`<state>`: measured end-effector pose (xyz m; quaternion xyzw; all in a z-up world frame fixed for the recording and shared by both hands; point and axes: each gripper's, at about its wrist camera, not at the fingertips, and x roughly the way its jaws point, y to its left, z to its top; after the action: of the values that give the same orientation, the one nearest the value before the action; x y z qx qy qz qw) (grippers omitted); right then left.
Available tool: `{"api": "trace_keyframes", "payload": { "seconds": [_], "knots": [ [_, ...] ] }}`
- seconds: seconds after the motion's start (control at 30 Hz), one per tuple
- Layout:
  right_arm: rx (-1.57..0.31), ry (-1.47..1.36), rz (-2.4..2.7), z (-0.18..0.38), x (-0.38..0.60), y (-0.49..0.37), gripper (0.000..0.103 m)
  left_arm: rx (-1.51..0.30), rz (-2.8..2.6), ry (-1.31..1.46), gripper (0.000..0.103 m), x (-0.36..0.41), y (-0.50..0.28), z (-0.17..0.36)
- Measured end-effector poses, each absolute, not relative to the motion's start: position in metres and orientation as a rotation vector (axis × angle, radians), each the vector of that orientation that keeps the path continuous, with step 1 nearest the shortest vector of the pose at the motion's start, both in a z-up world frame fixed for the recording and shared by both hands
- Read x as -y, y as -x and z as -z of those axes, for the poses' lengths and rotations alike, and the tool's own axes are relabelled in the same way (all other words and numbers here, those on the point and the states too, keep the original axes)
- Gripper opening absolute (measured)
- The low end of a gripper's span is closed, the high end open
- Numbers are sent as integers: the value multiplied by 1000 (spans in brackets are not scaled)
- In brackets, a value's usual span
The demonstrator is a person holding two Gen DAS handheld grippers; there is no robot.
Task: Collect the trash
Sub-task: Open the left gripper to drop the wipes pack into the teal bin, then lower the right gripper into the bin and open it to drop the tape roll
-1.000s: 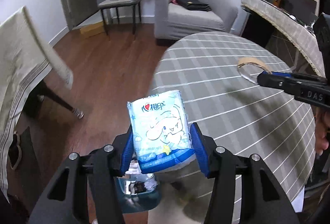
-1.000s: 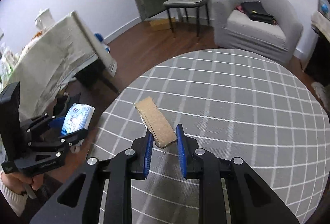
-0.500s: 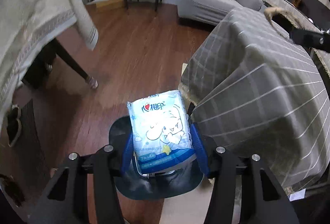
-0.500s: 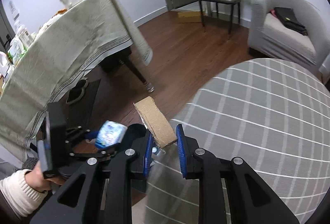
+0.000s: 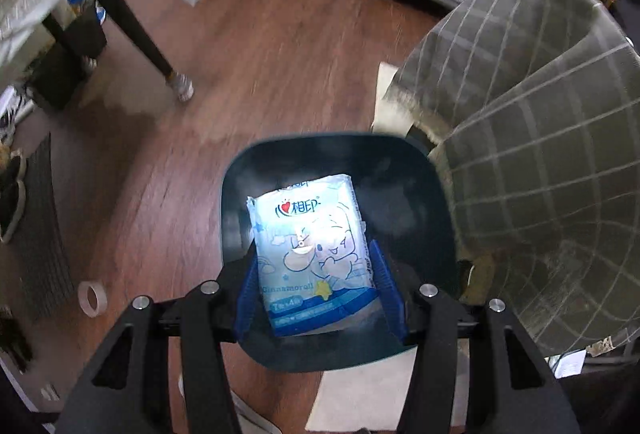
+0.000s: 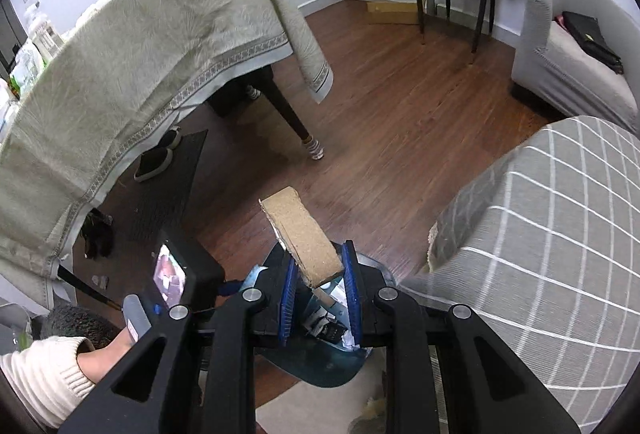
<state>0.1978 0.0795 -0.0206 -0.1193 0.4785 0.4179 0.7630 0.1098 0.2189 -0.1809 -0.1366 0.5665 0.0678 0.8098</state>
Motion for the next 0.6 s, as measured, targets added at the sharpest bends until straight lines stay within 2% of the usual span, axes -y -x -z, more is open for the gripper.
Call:
{"api": "trace_keyframes", "payload": {
  "seconds": [0.17, 0.27, 0.37, 0.53, 0.6],
  "knots": [
    [-1075, 309, -902, 35, -98, -194, 22, -1262, -129, 317, 57, -224, -104, 204],
    [-1098, 330, -898, 45, -108, -192, 22, -1292, -104, 322, 61, -221, -101, 216],
    [-1120, 360, -895, 56, -118, -189, 22, -1300, -81, 307, 69, -216, -96, 222],
    [-1136, 399, -890, 67, -128, -185, 22, -1282, -67, 289, 68, -218, -89, 217],
    [-1145, 415, -885, 74, -133, -183, 22, -1267, -71, 286, 65, -222, -86, 211]
  ]
}}
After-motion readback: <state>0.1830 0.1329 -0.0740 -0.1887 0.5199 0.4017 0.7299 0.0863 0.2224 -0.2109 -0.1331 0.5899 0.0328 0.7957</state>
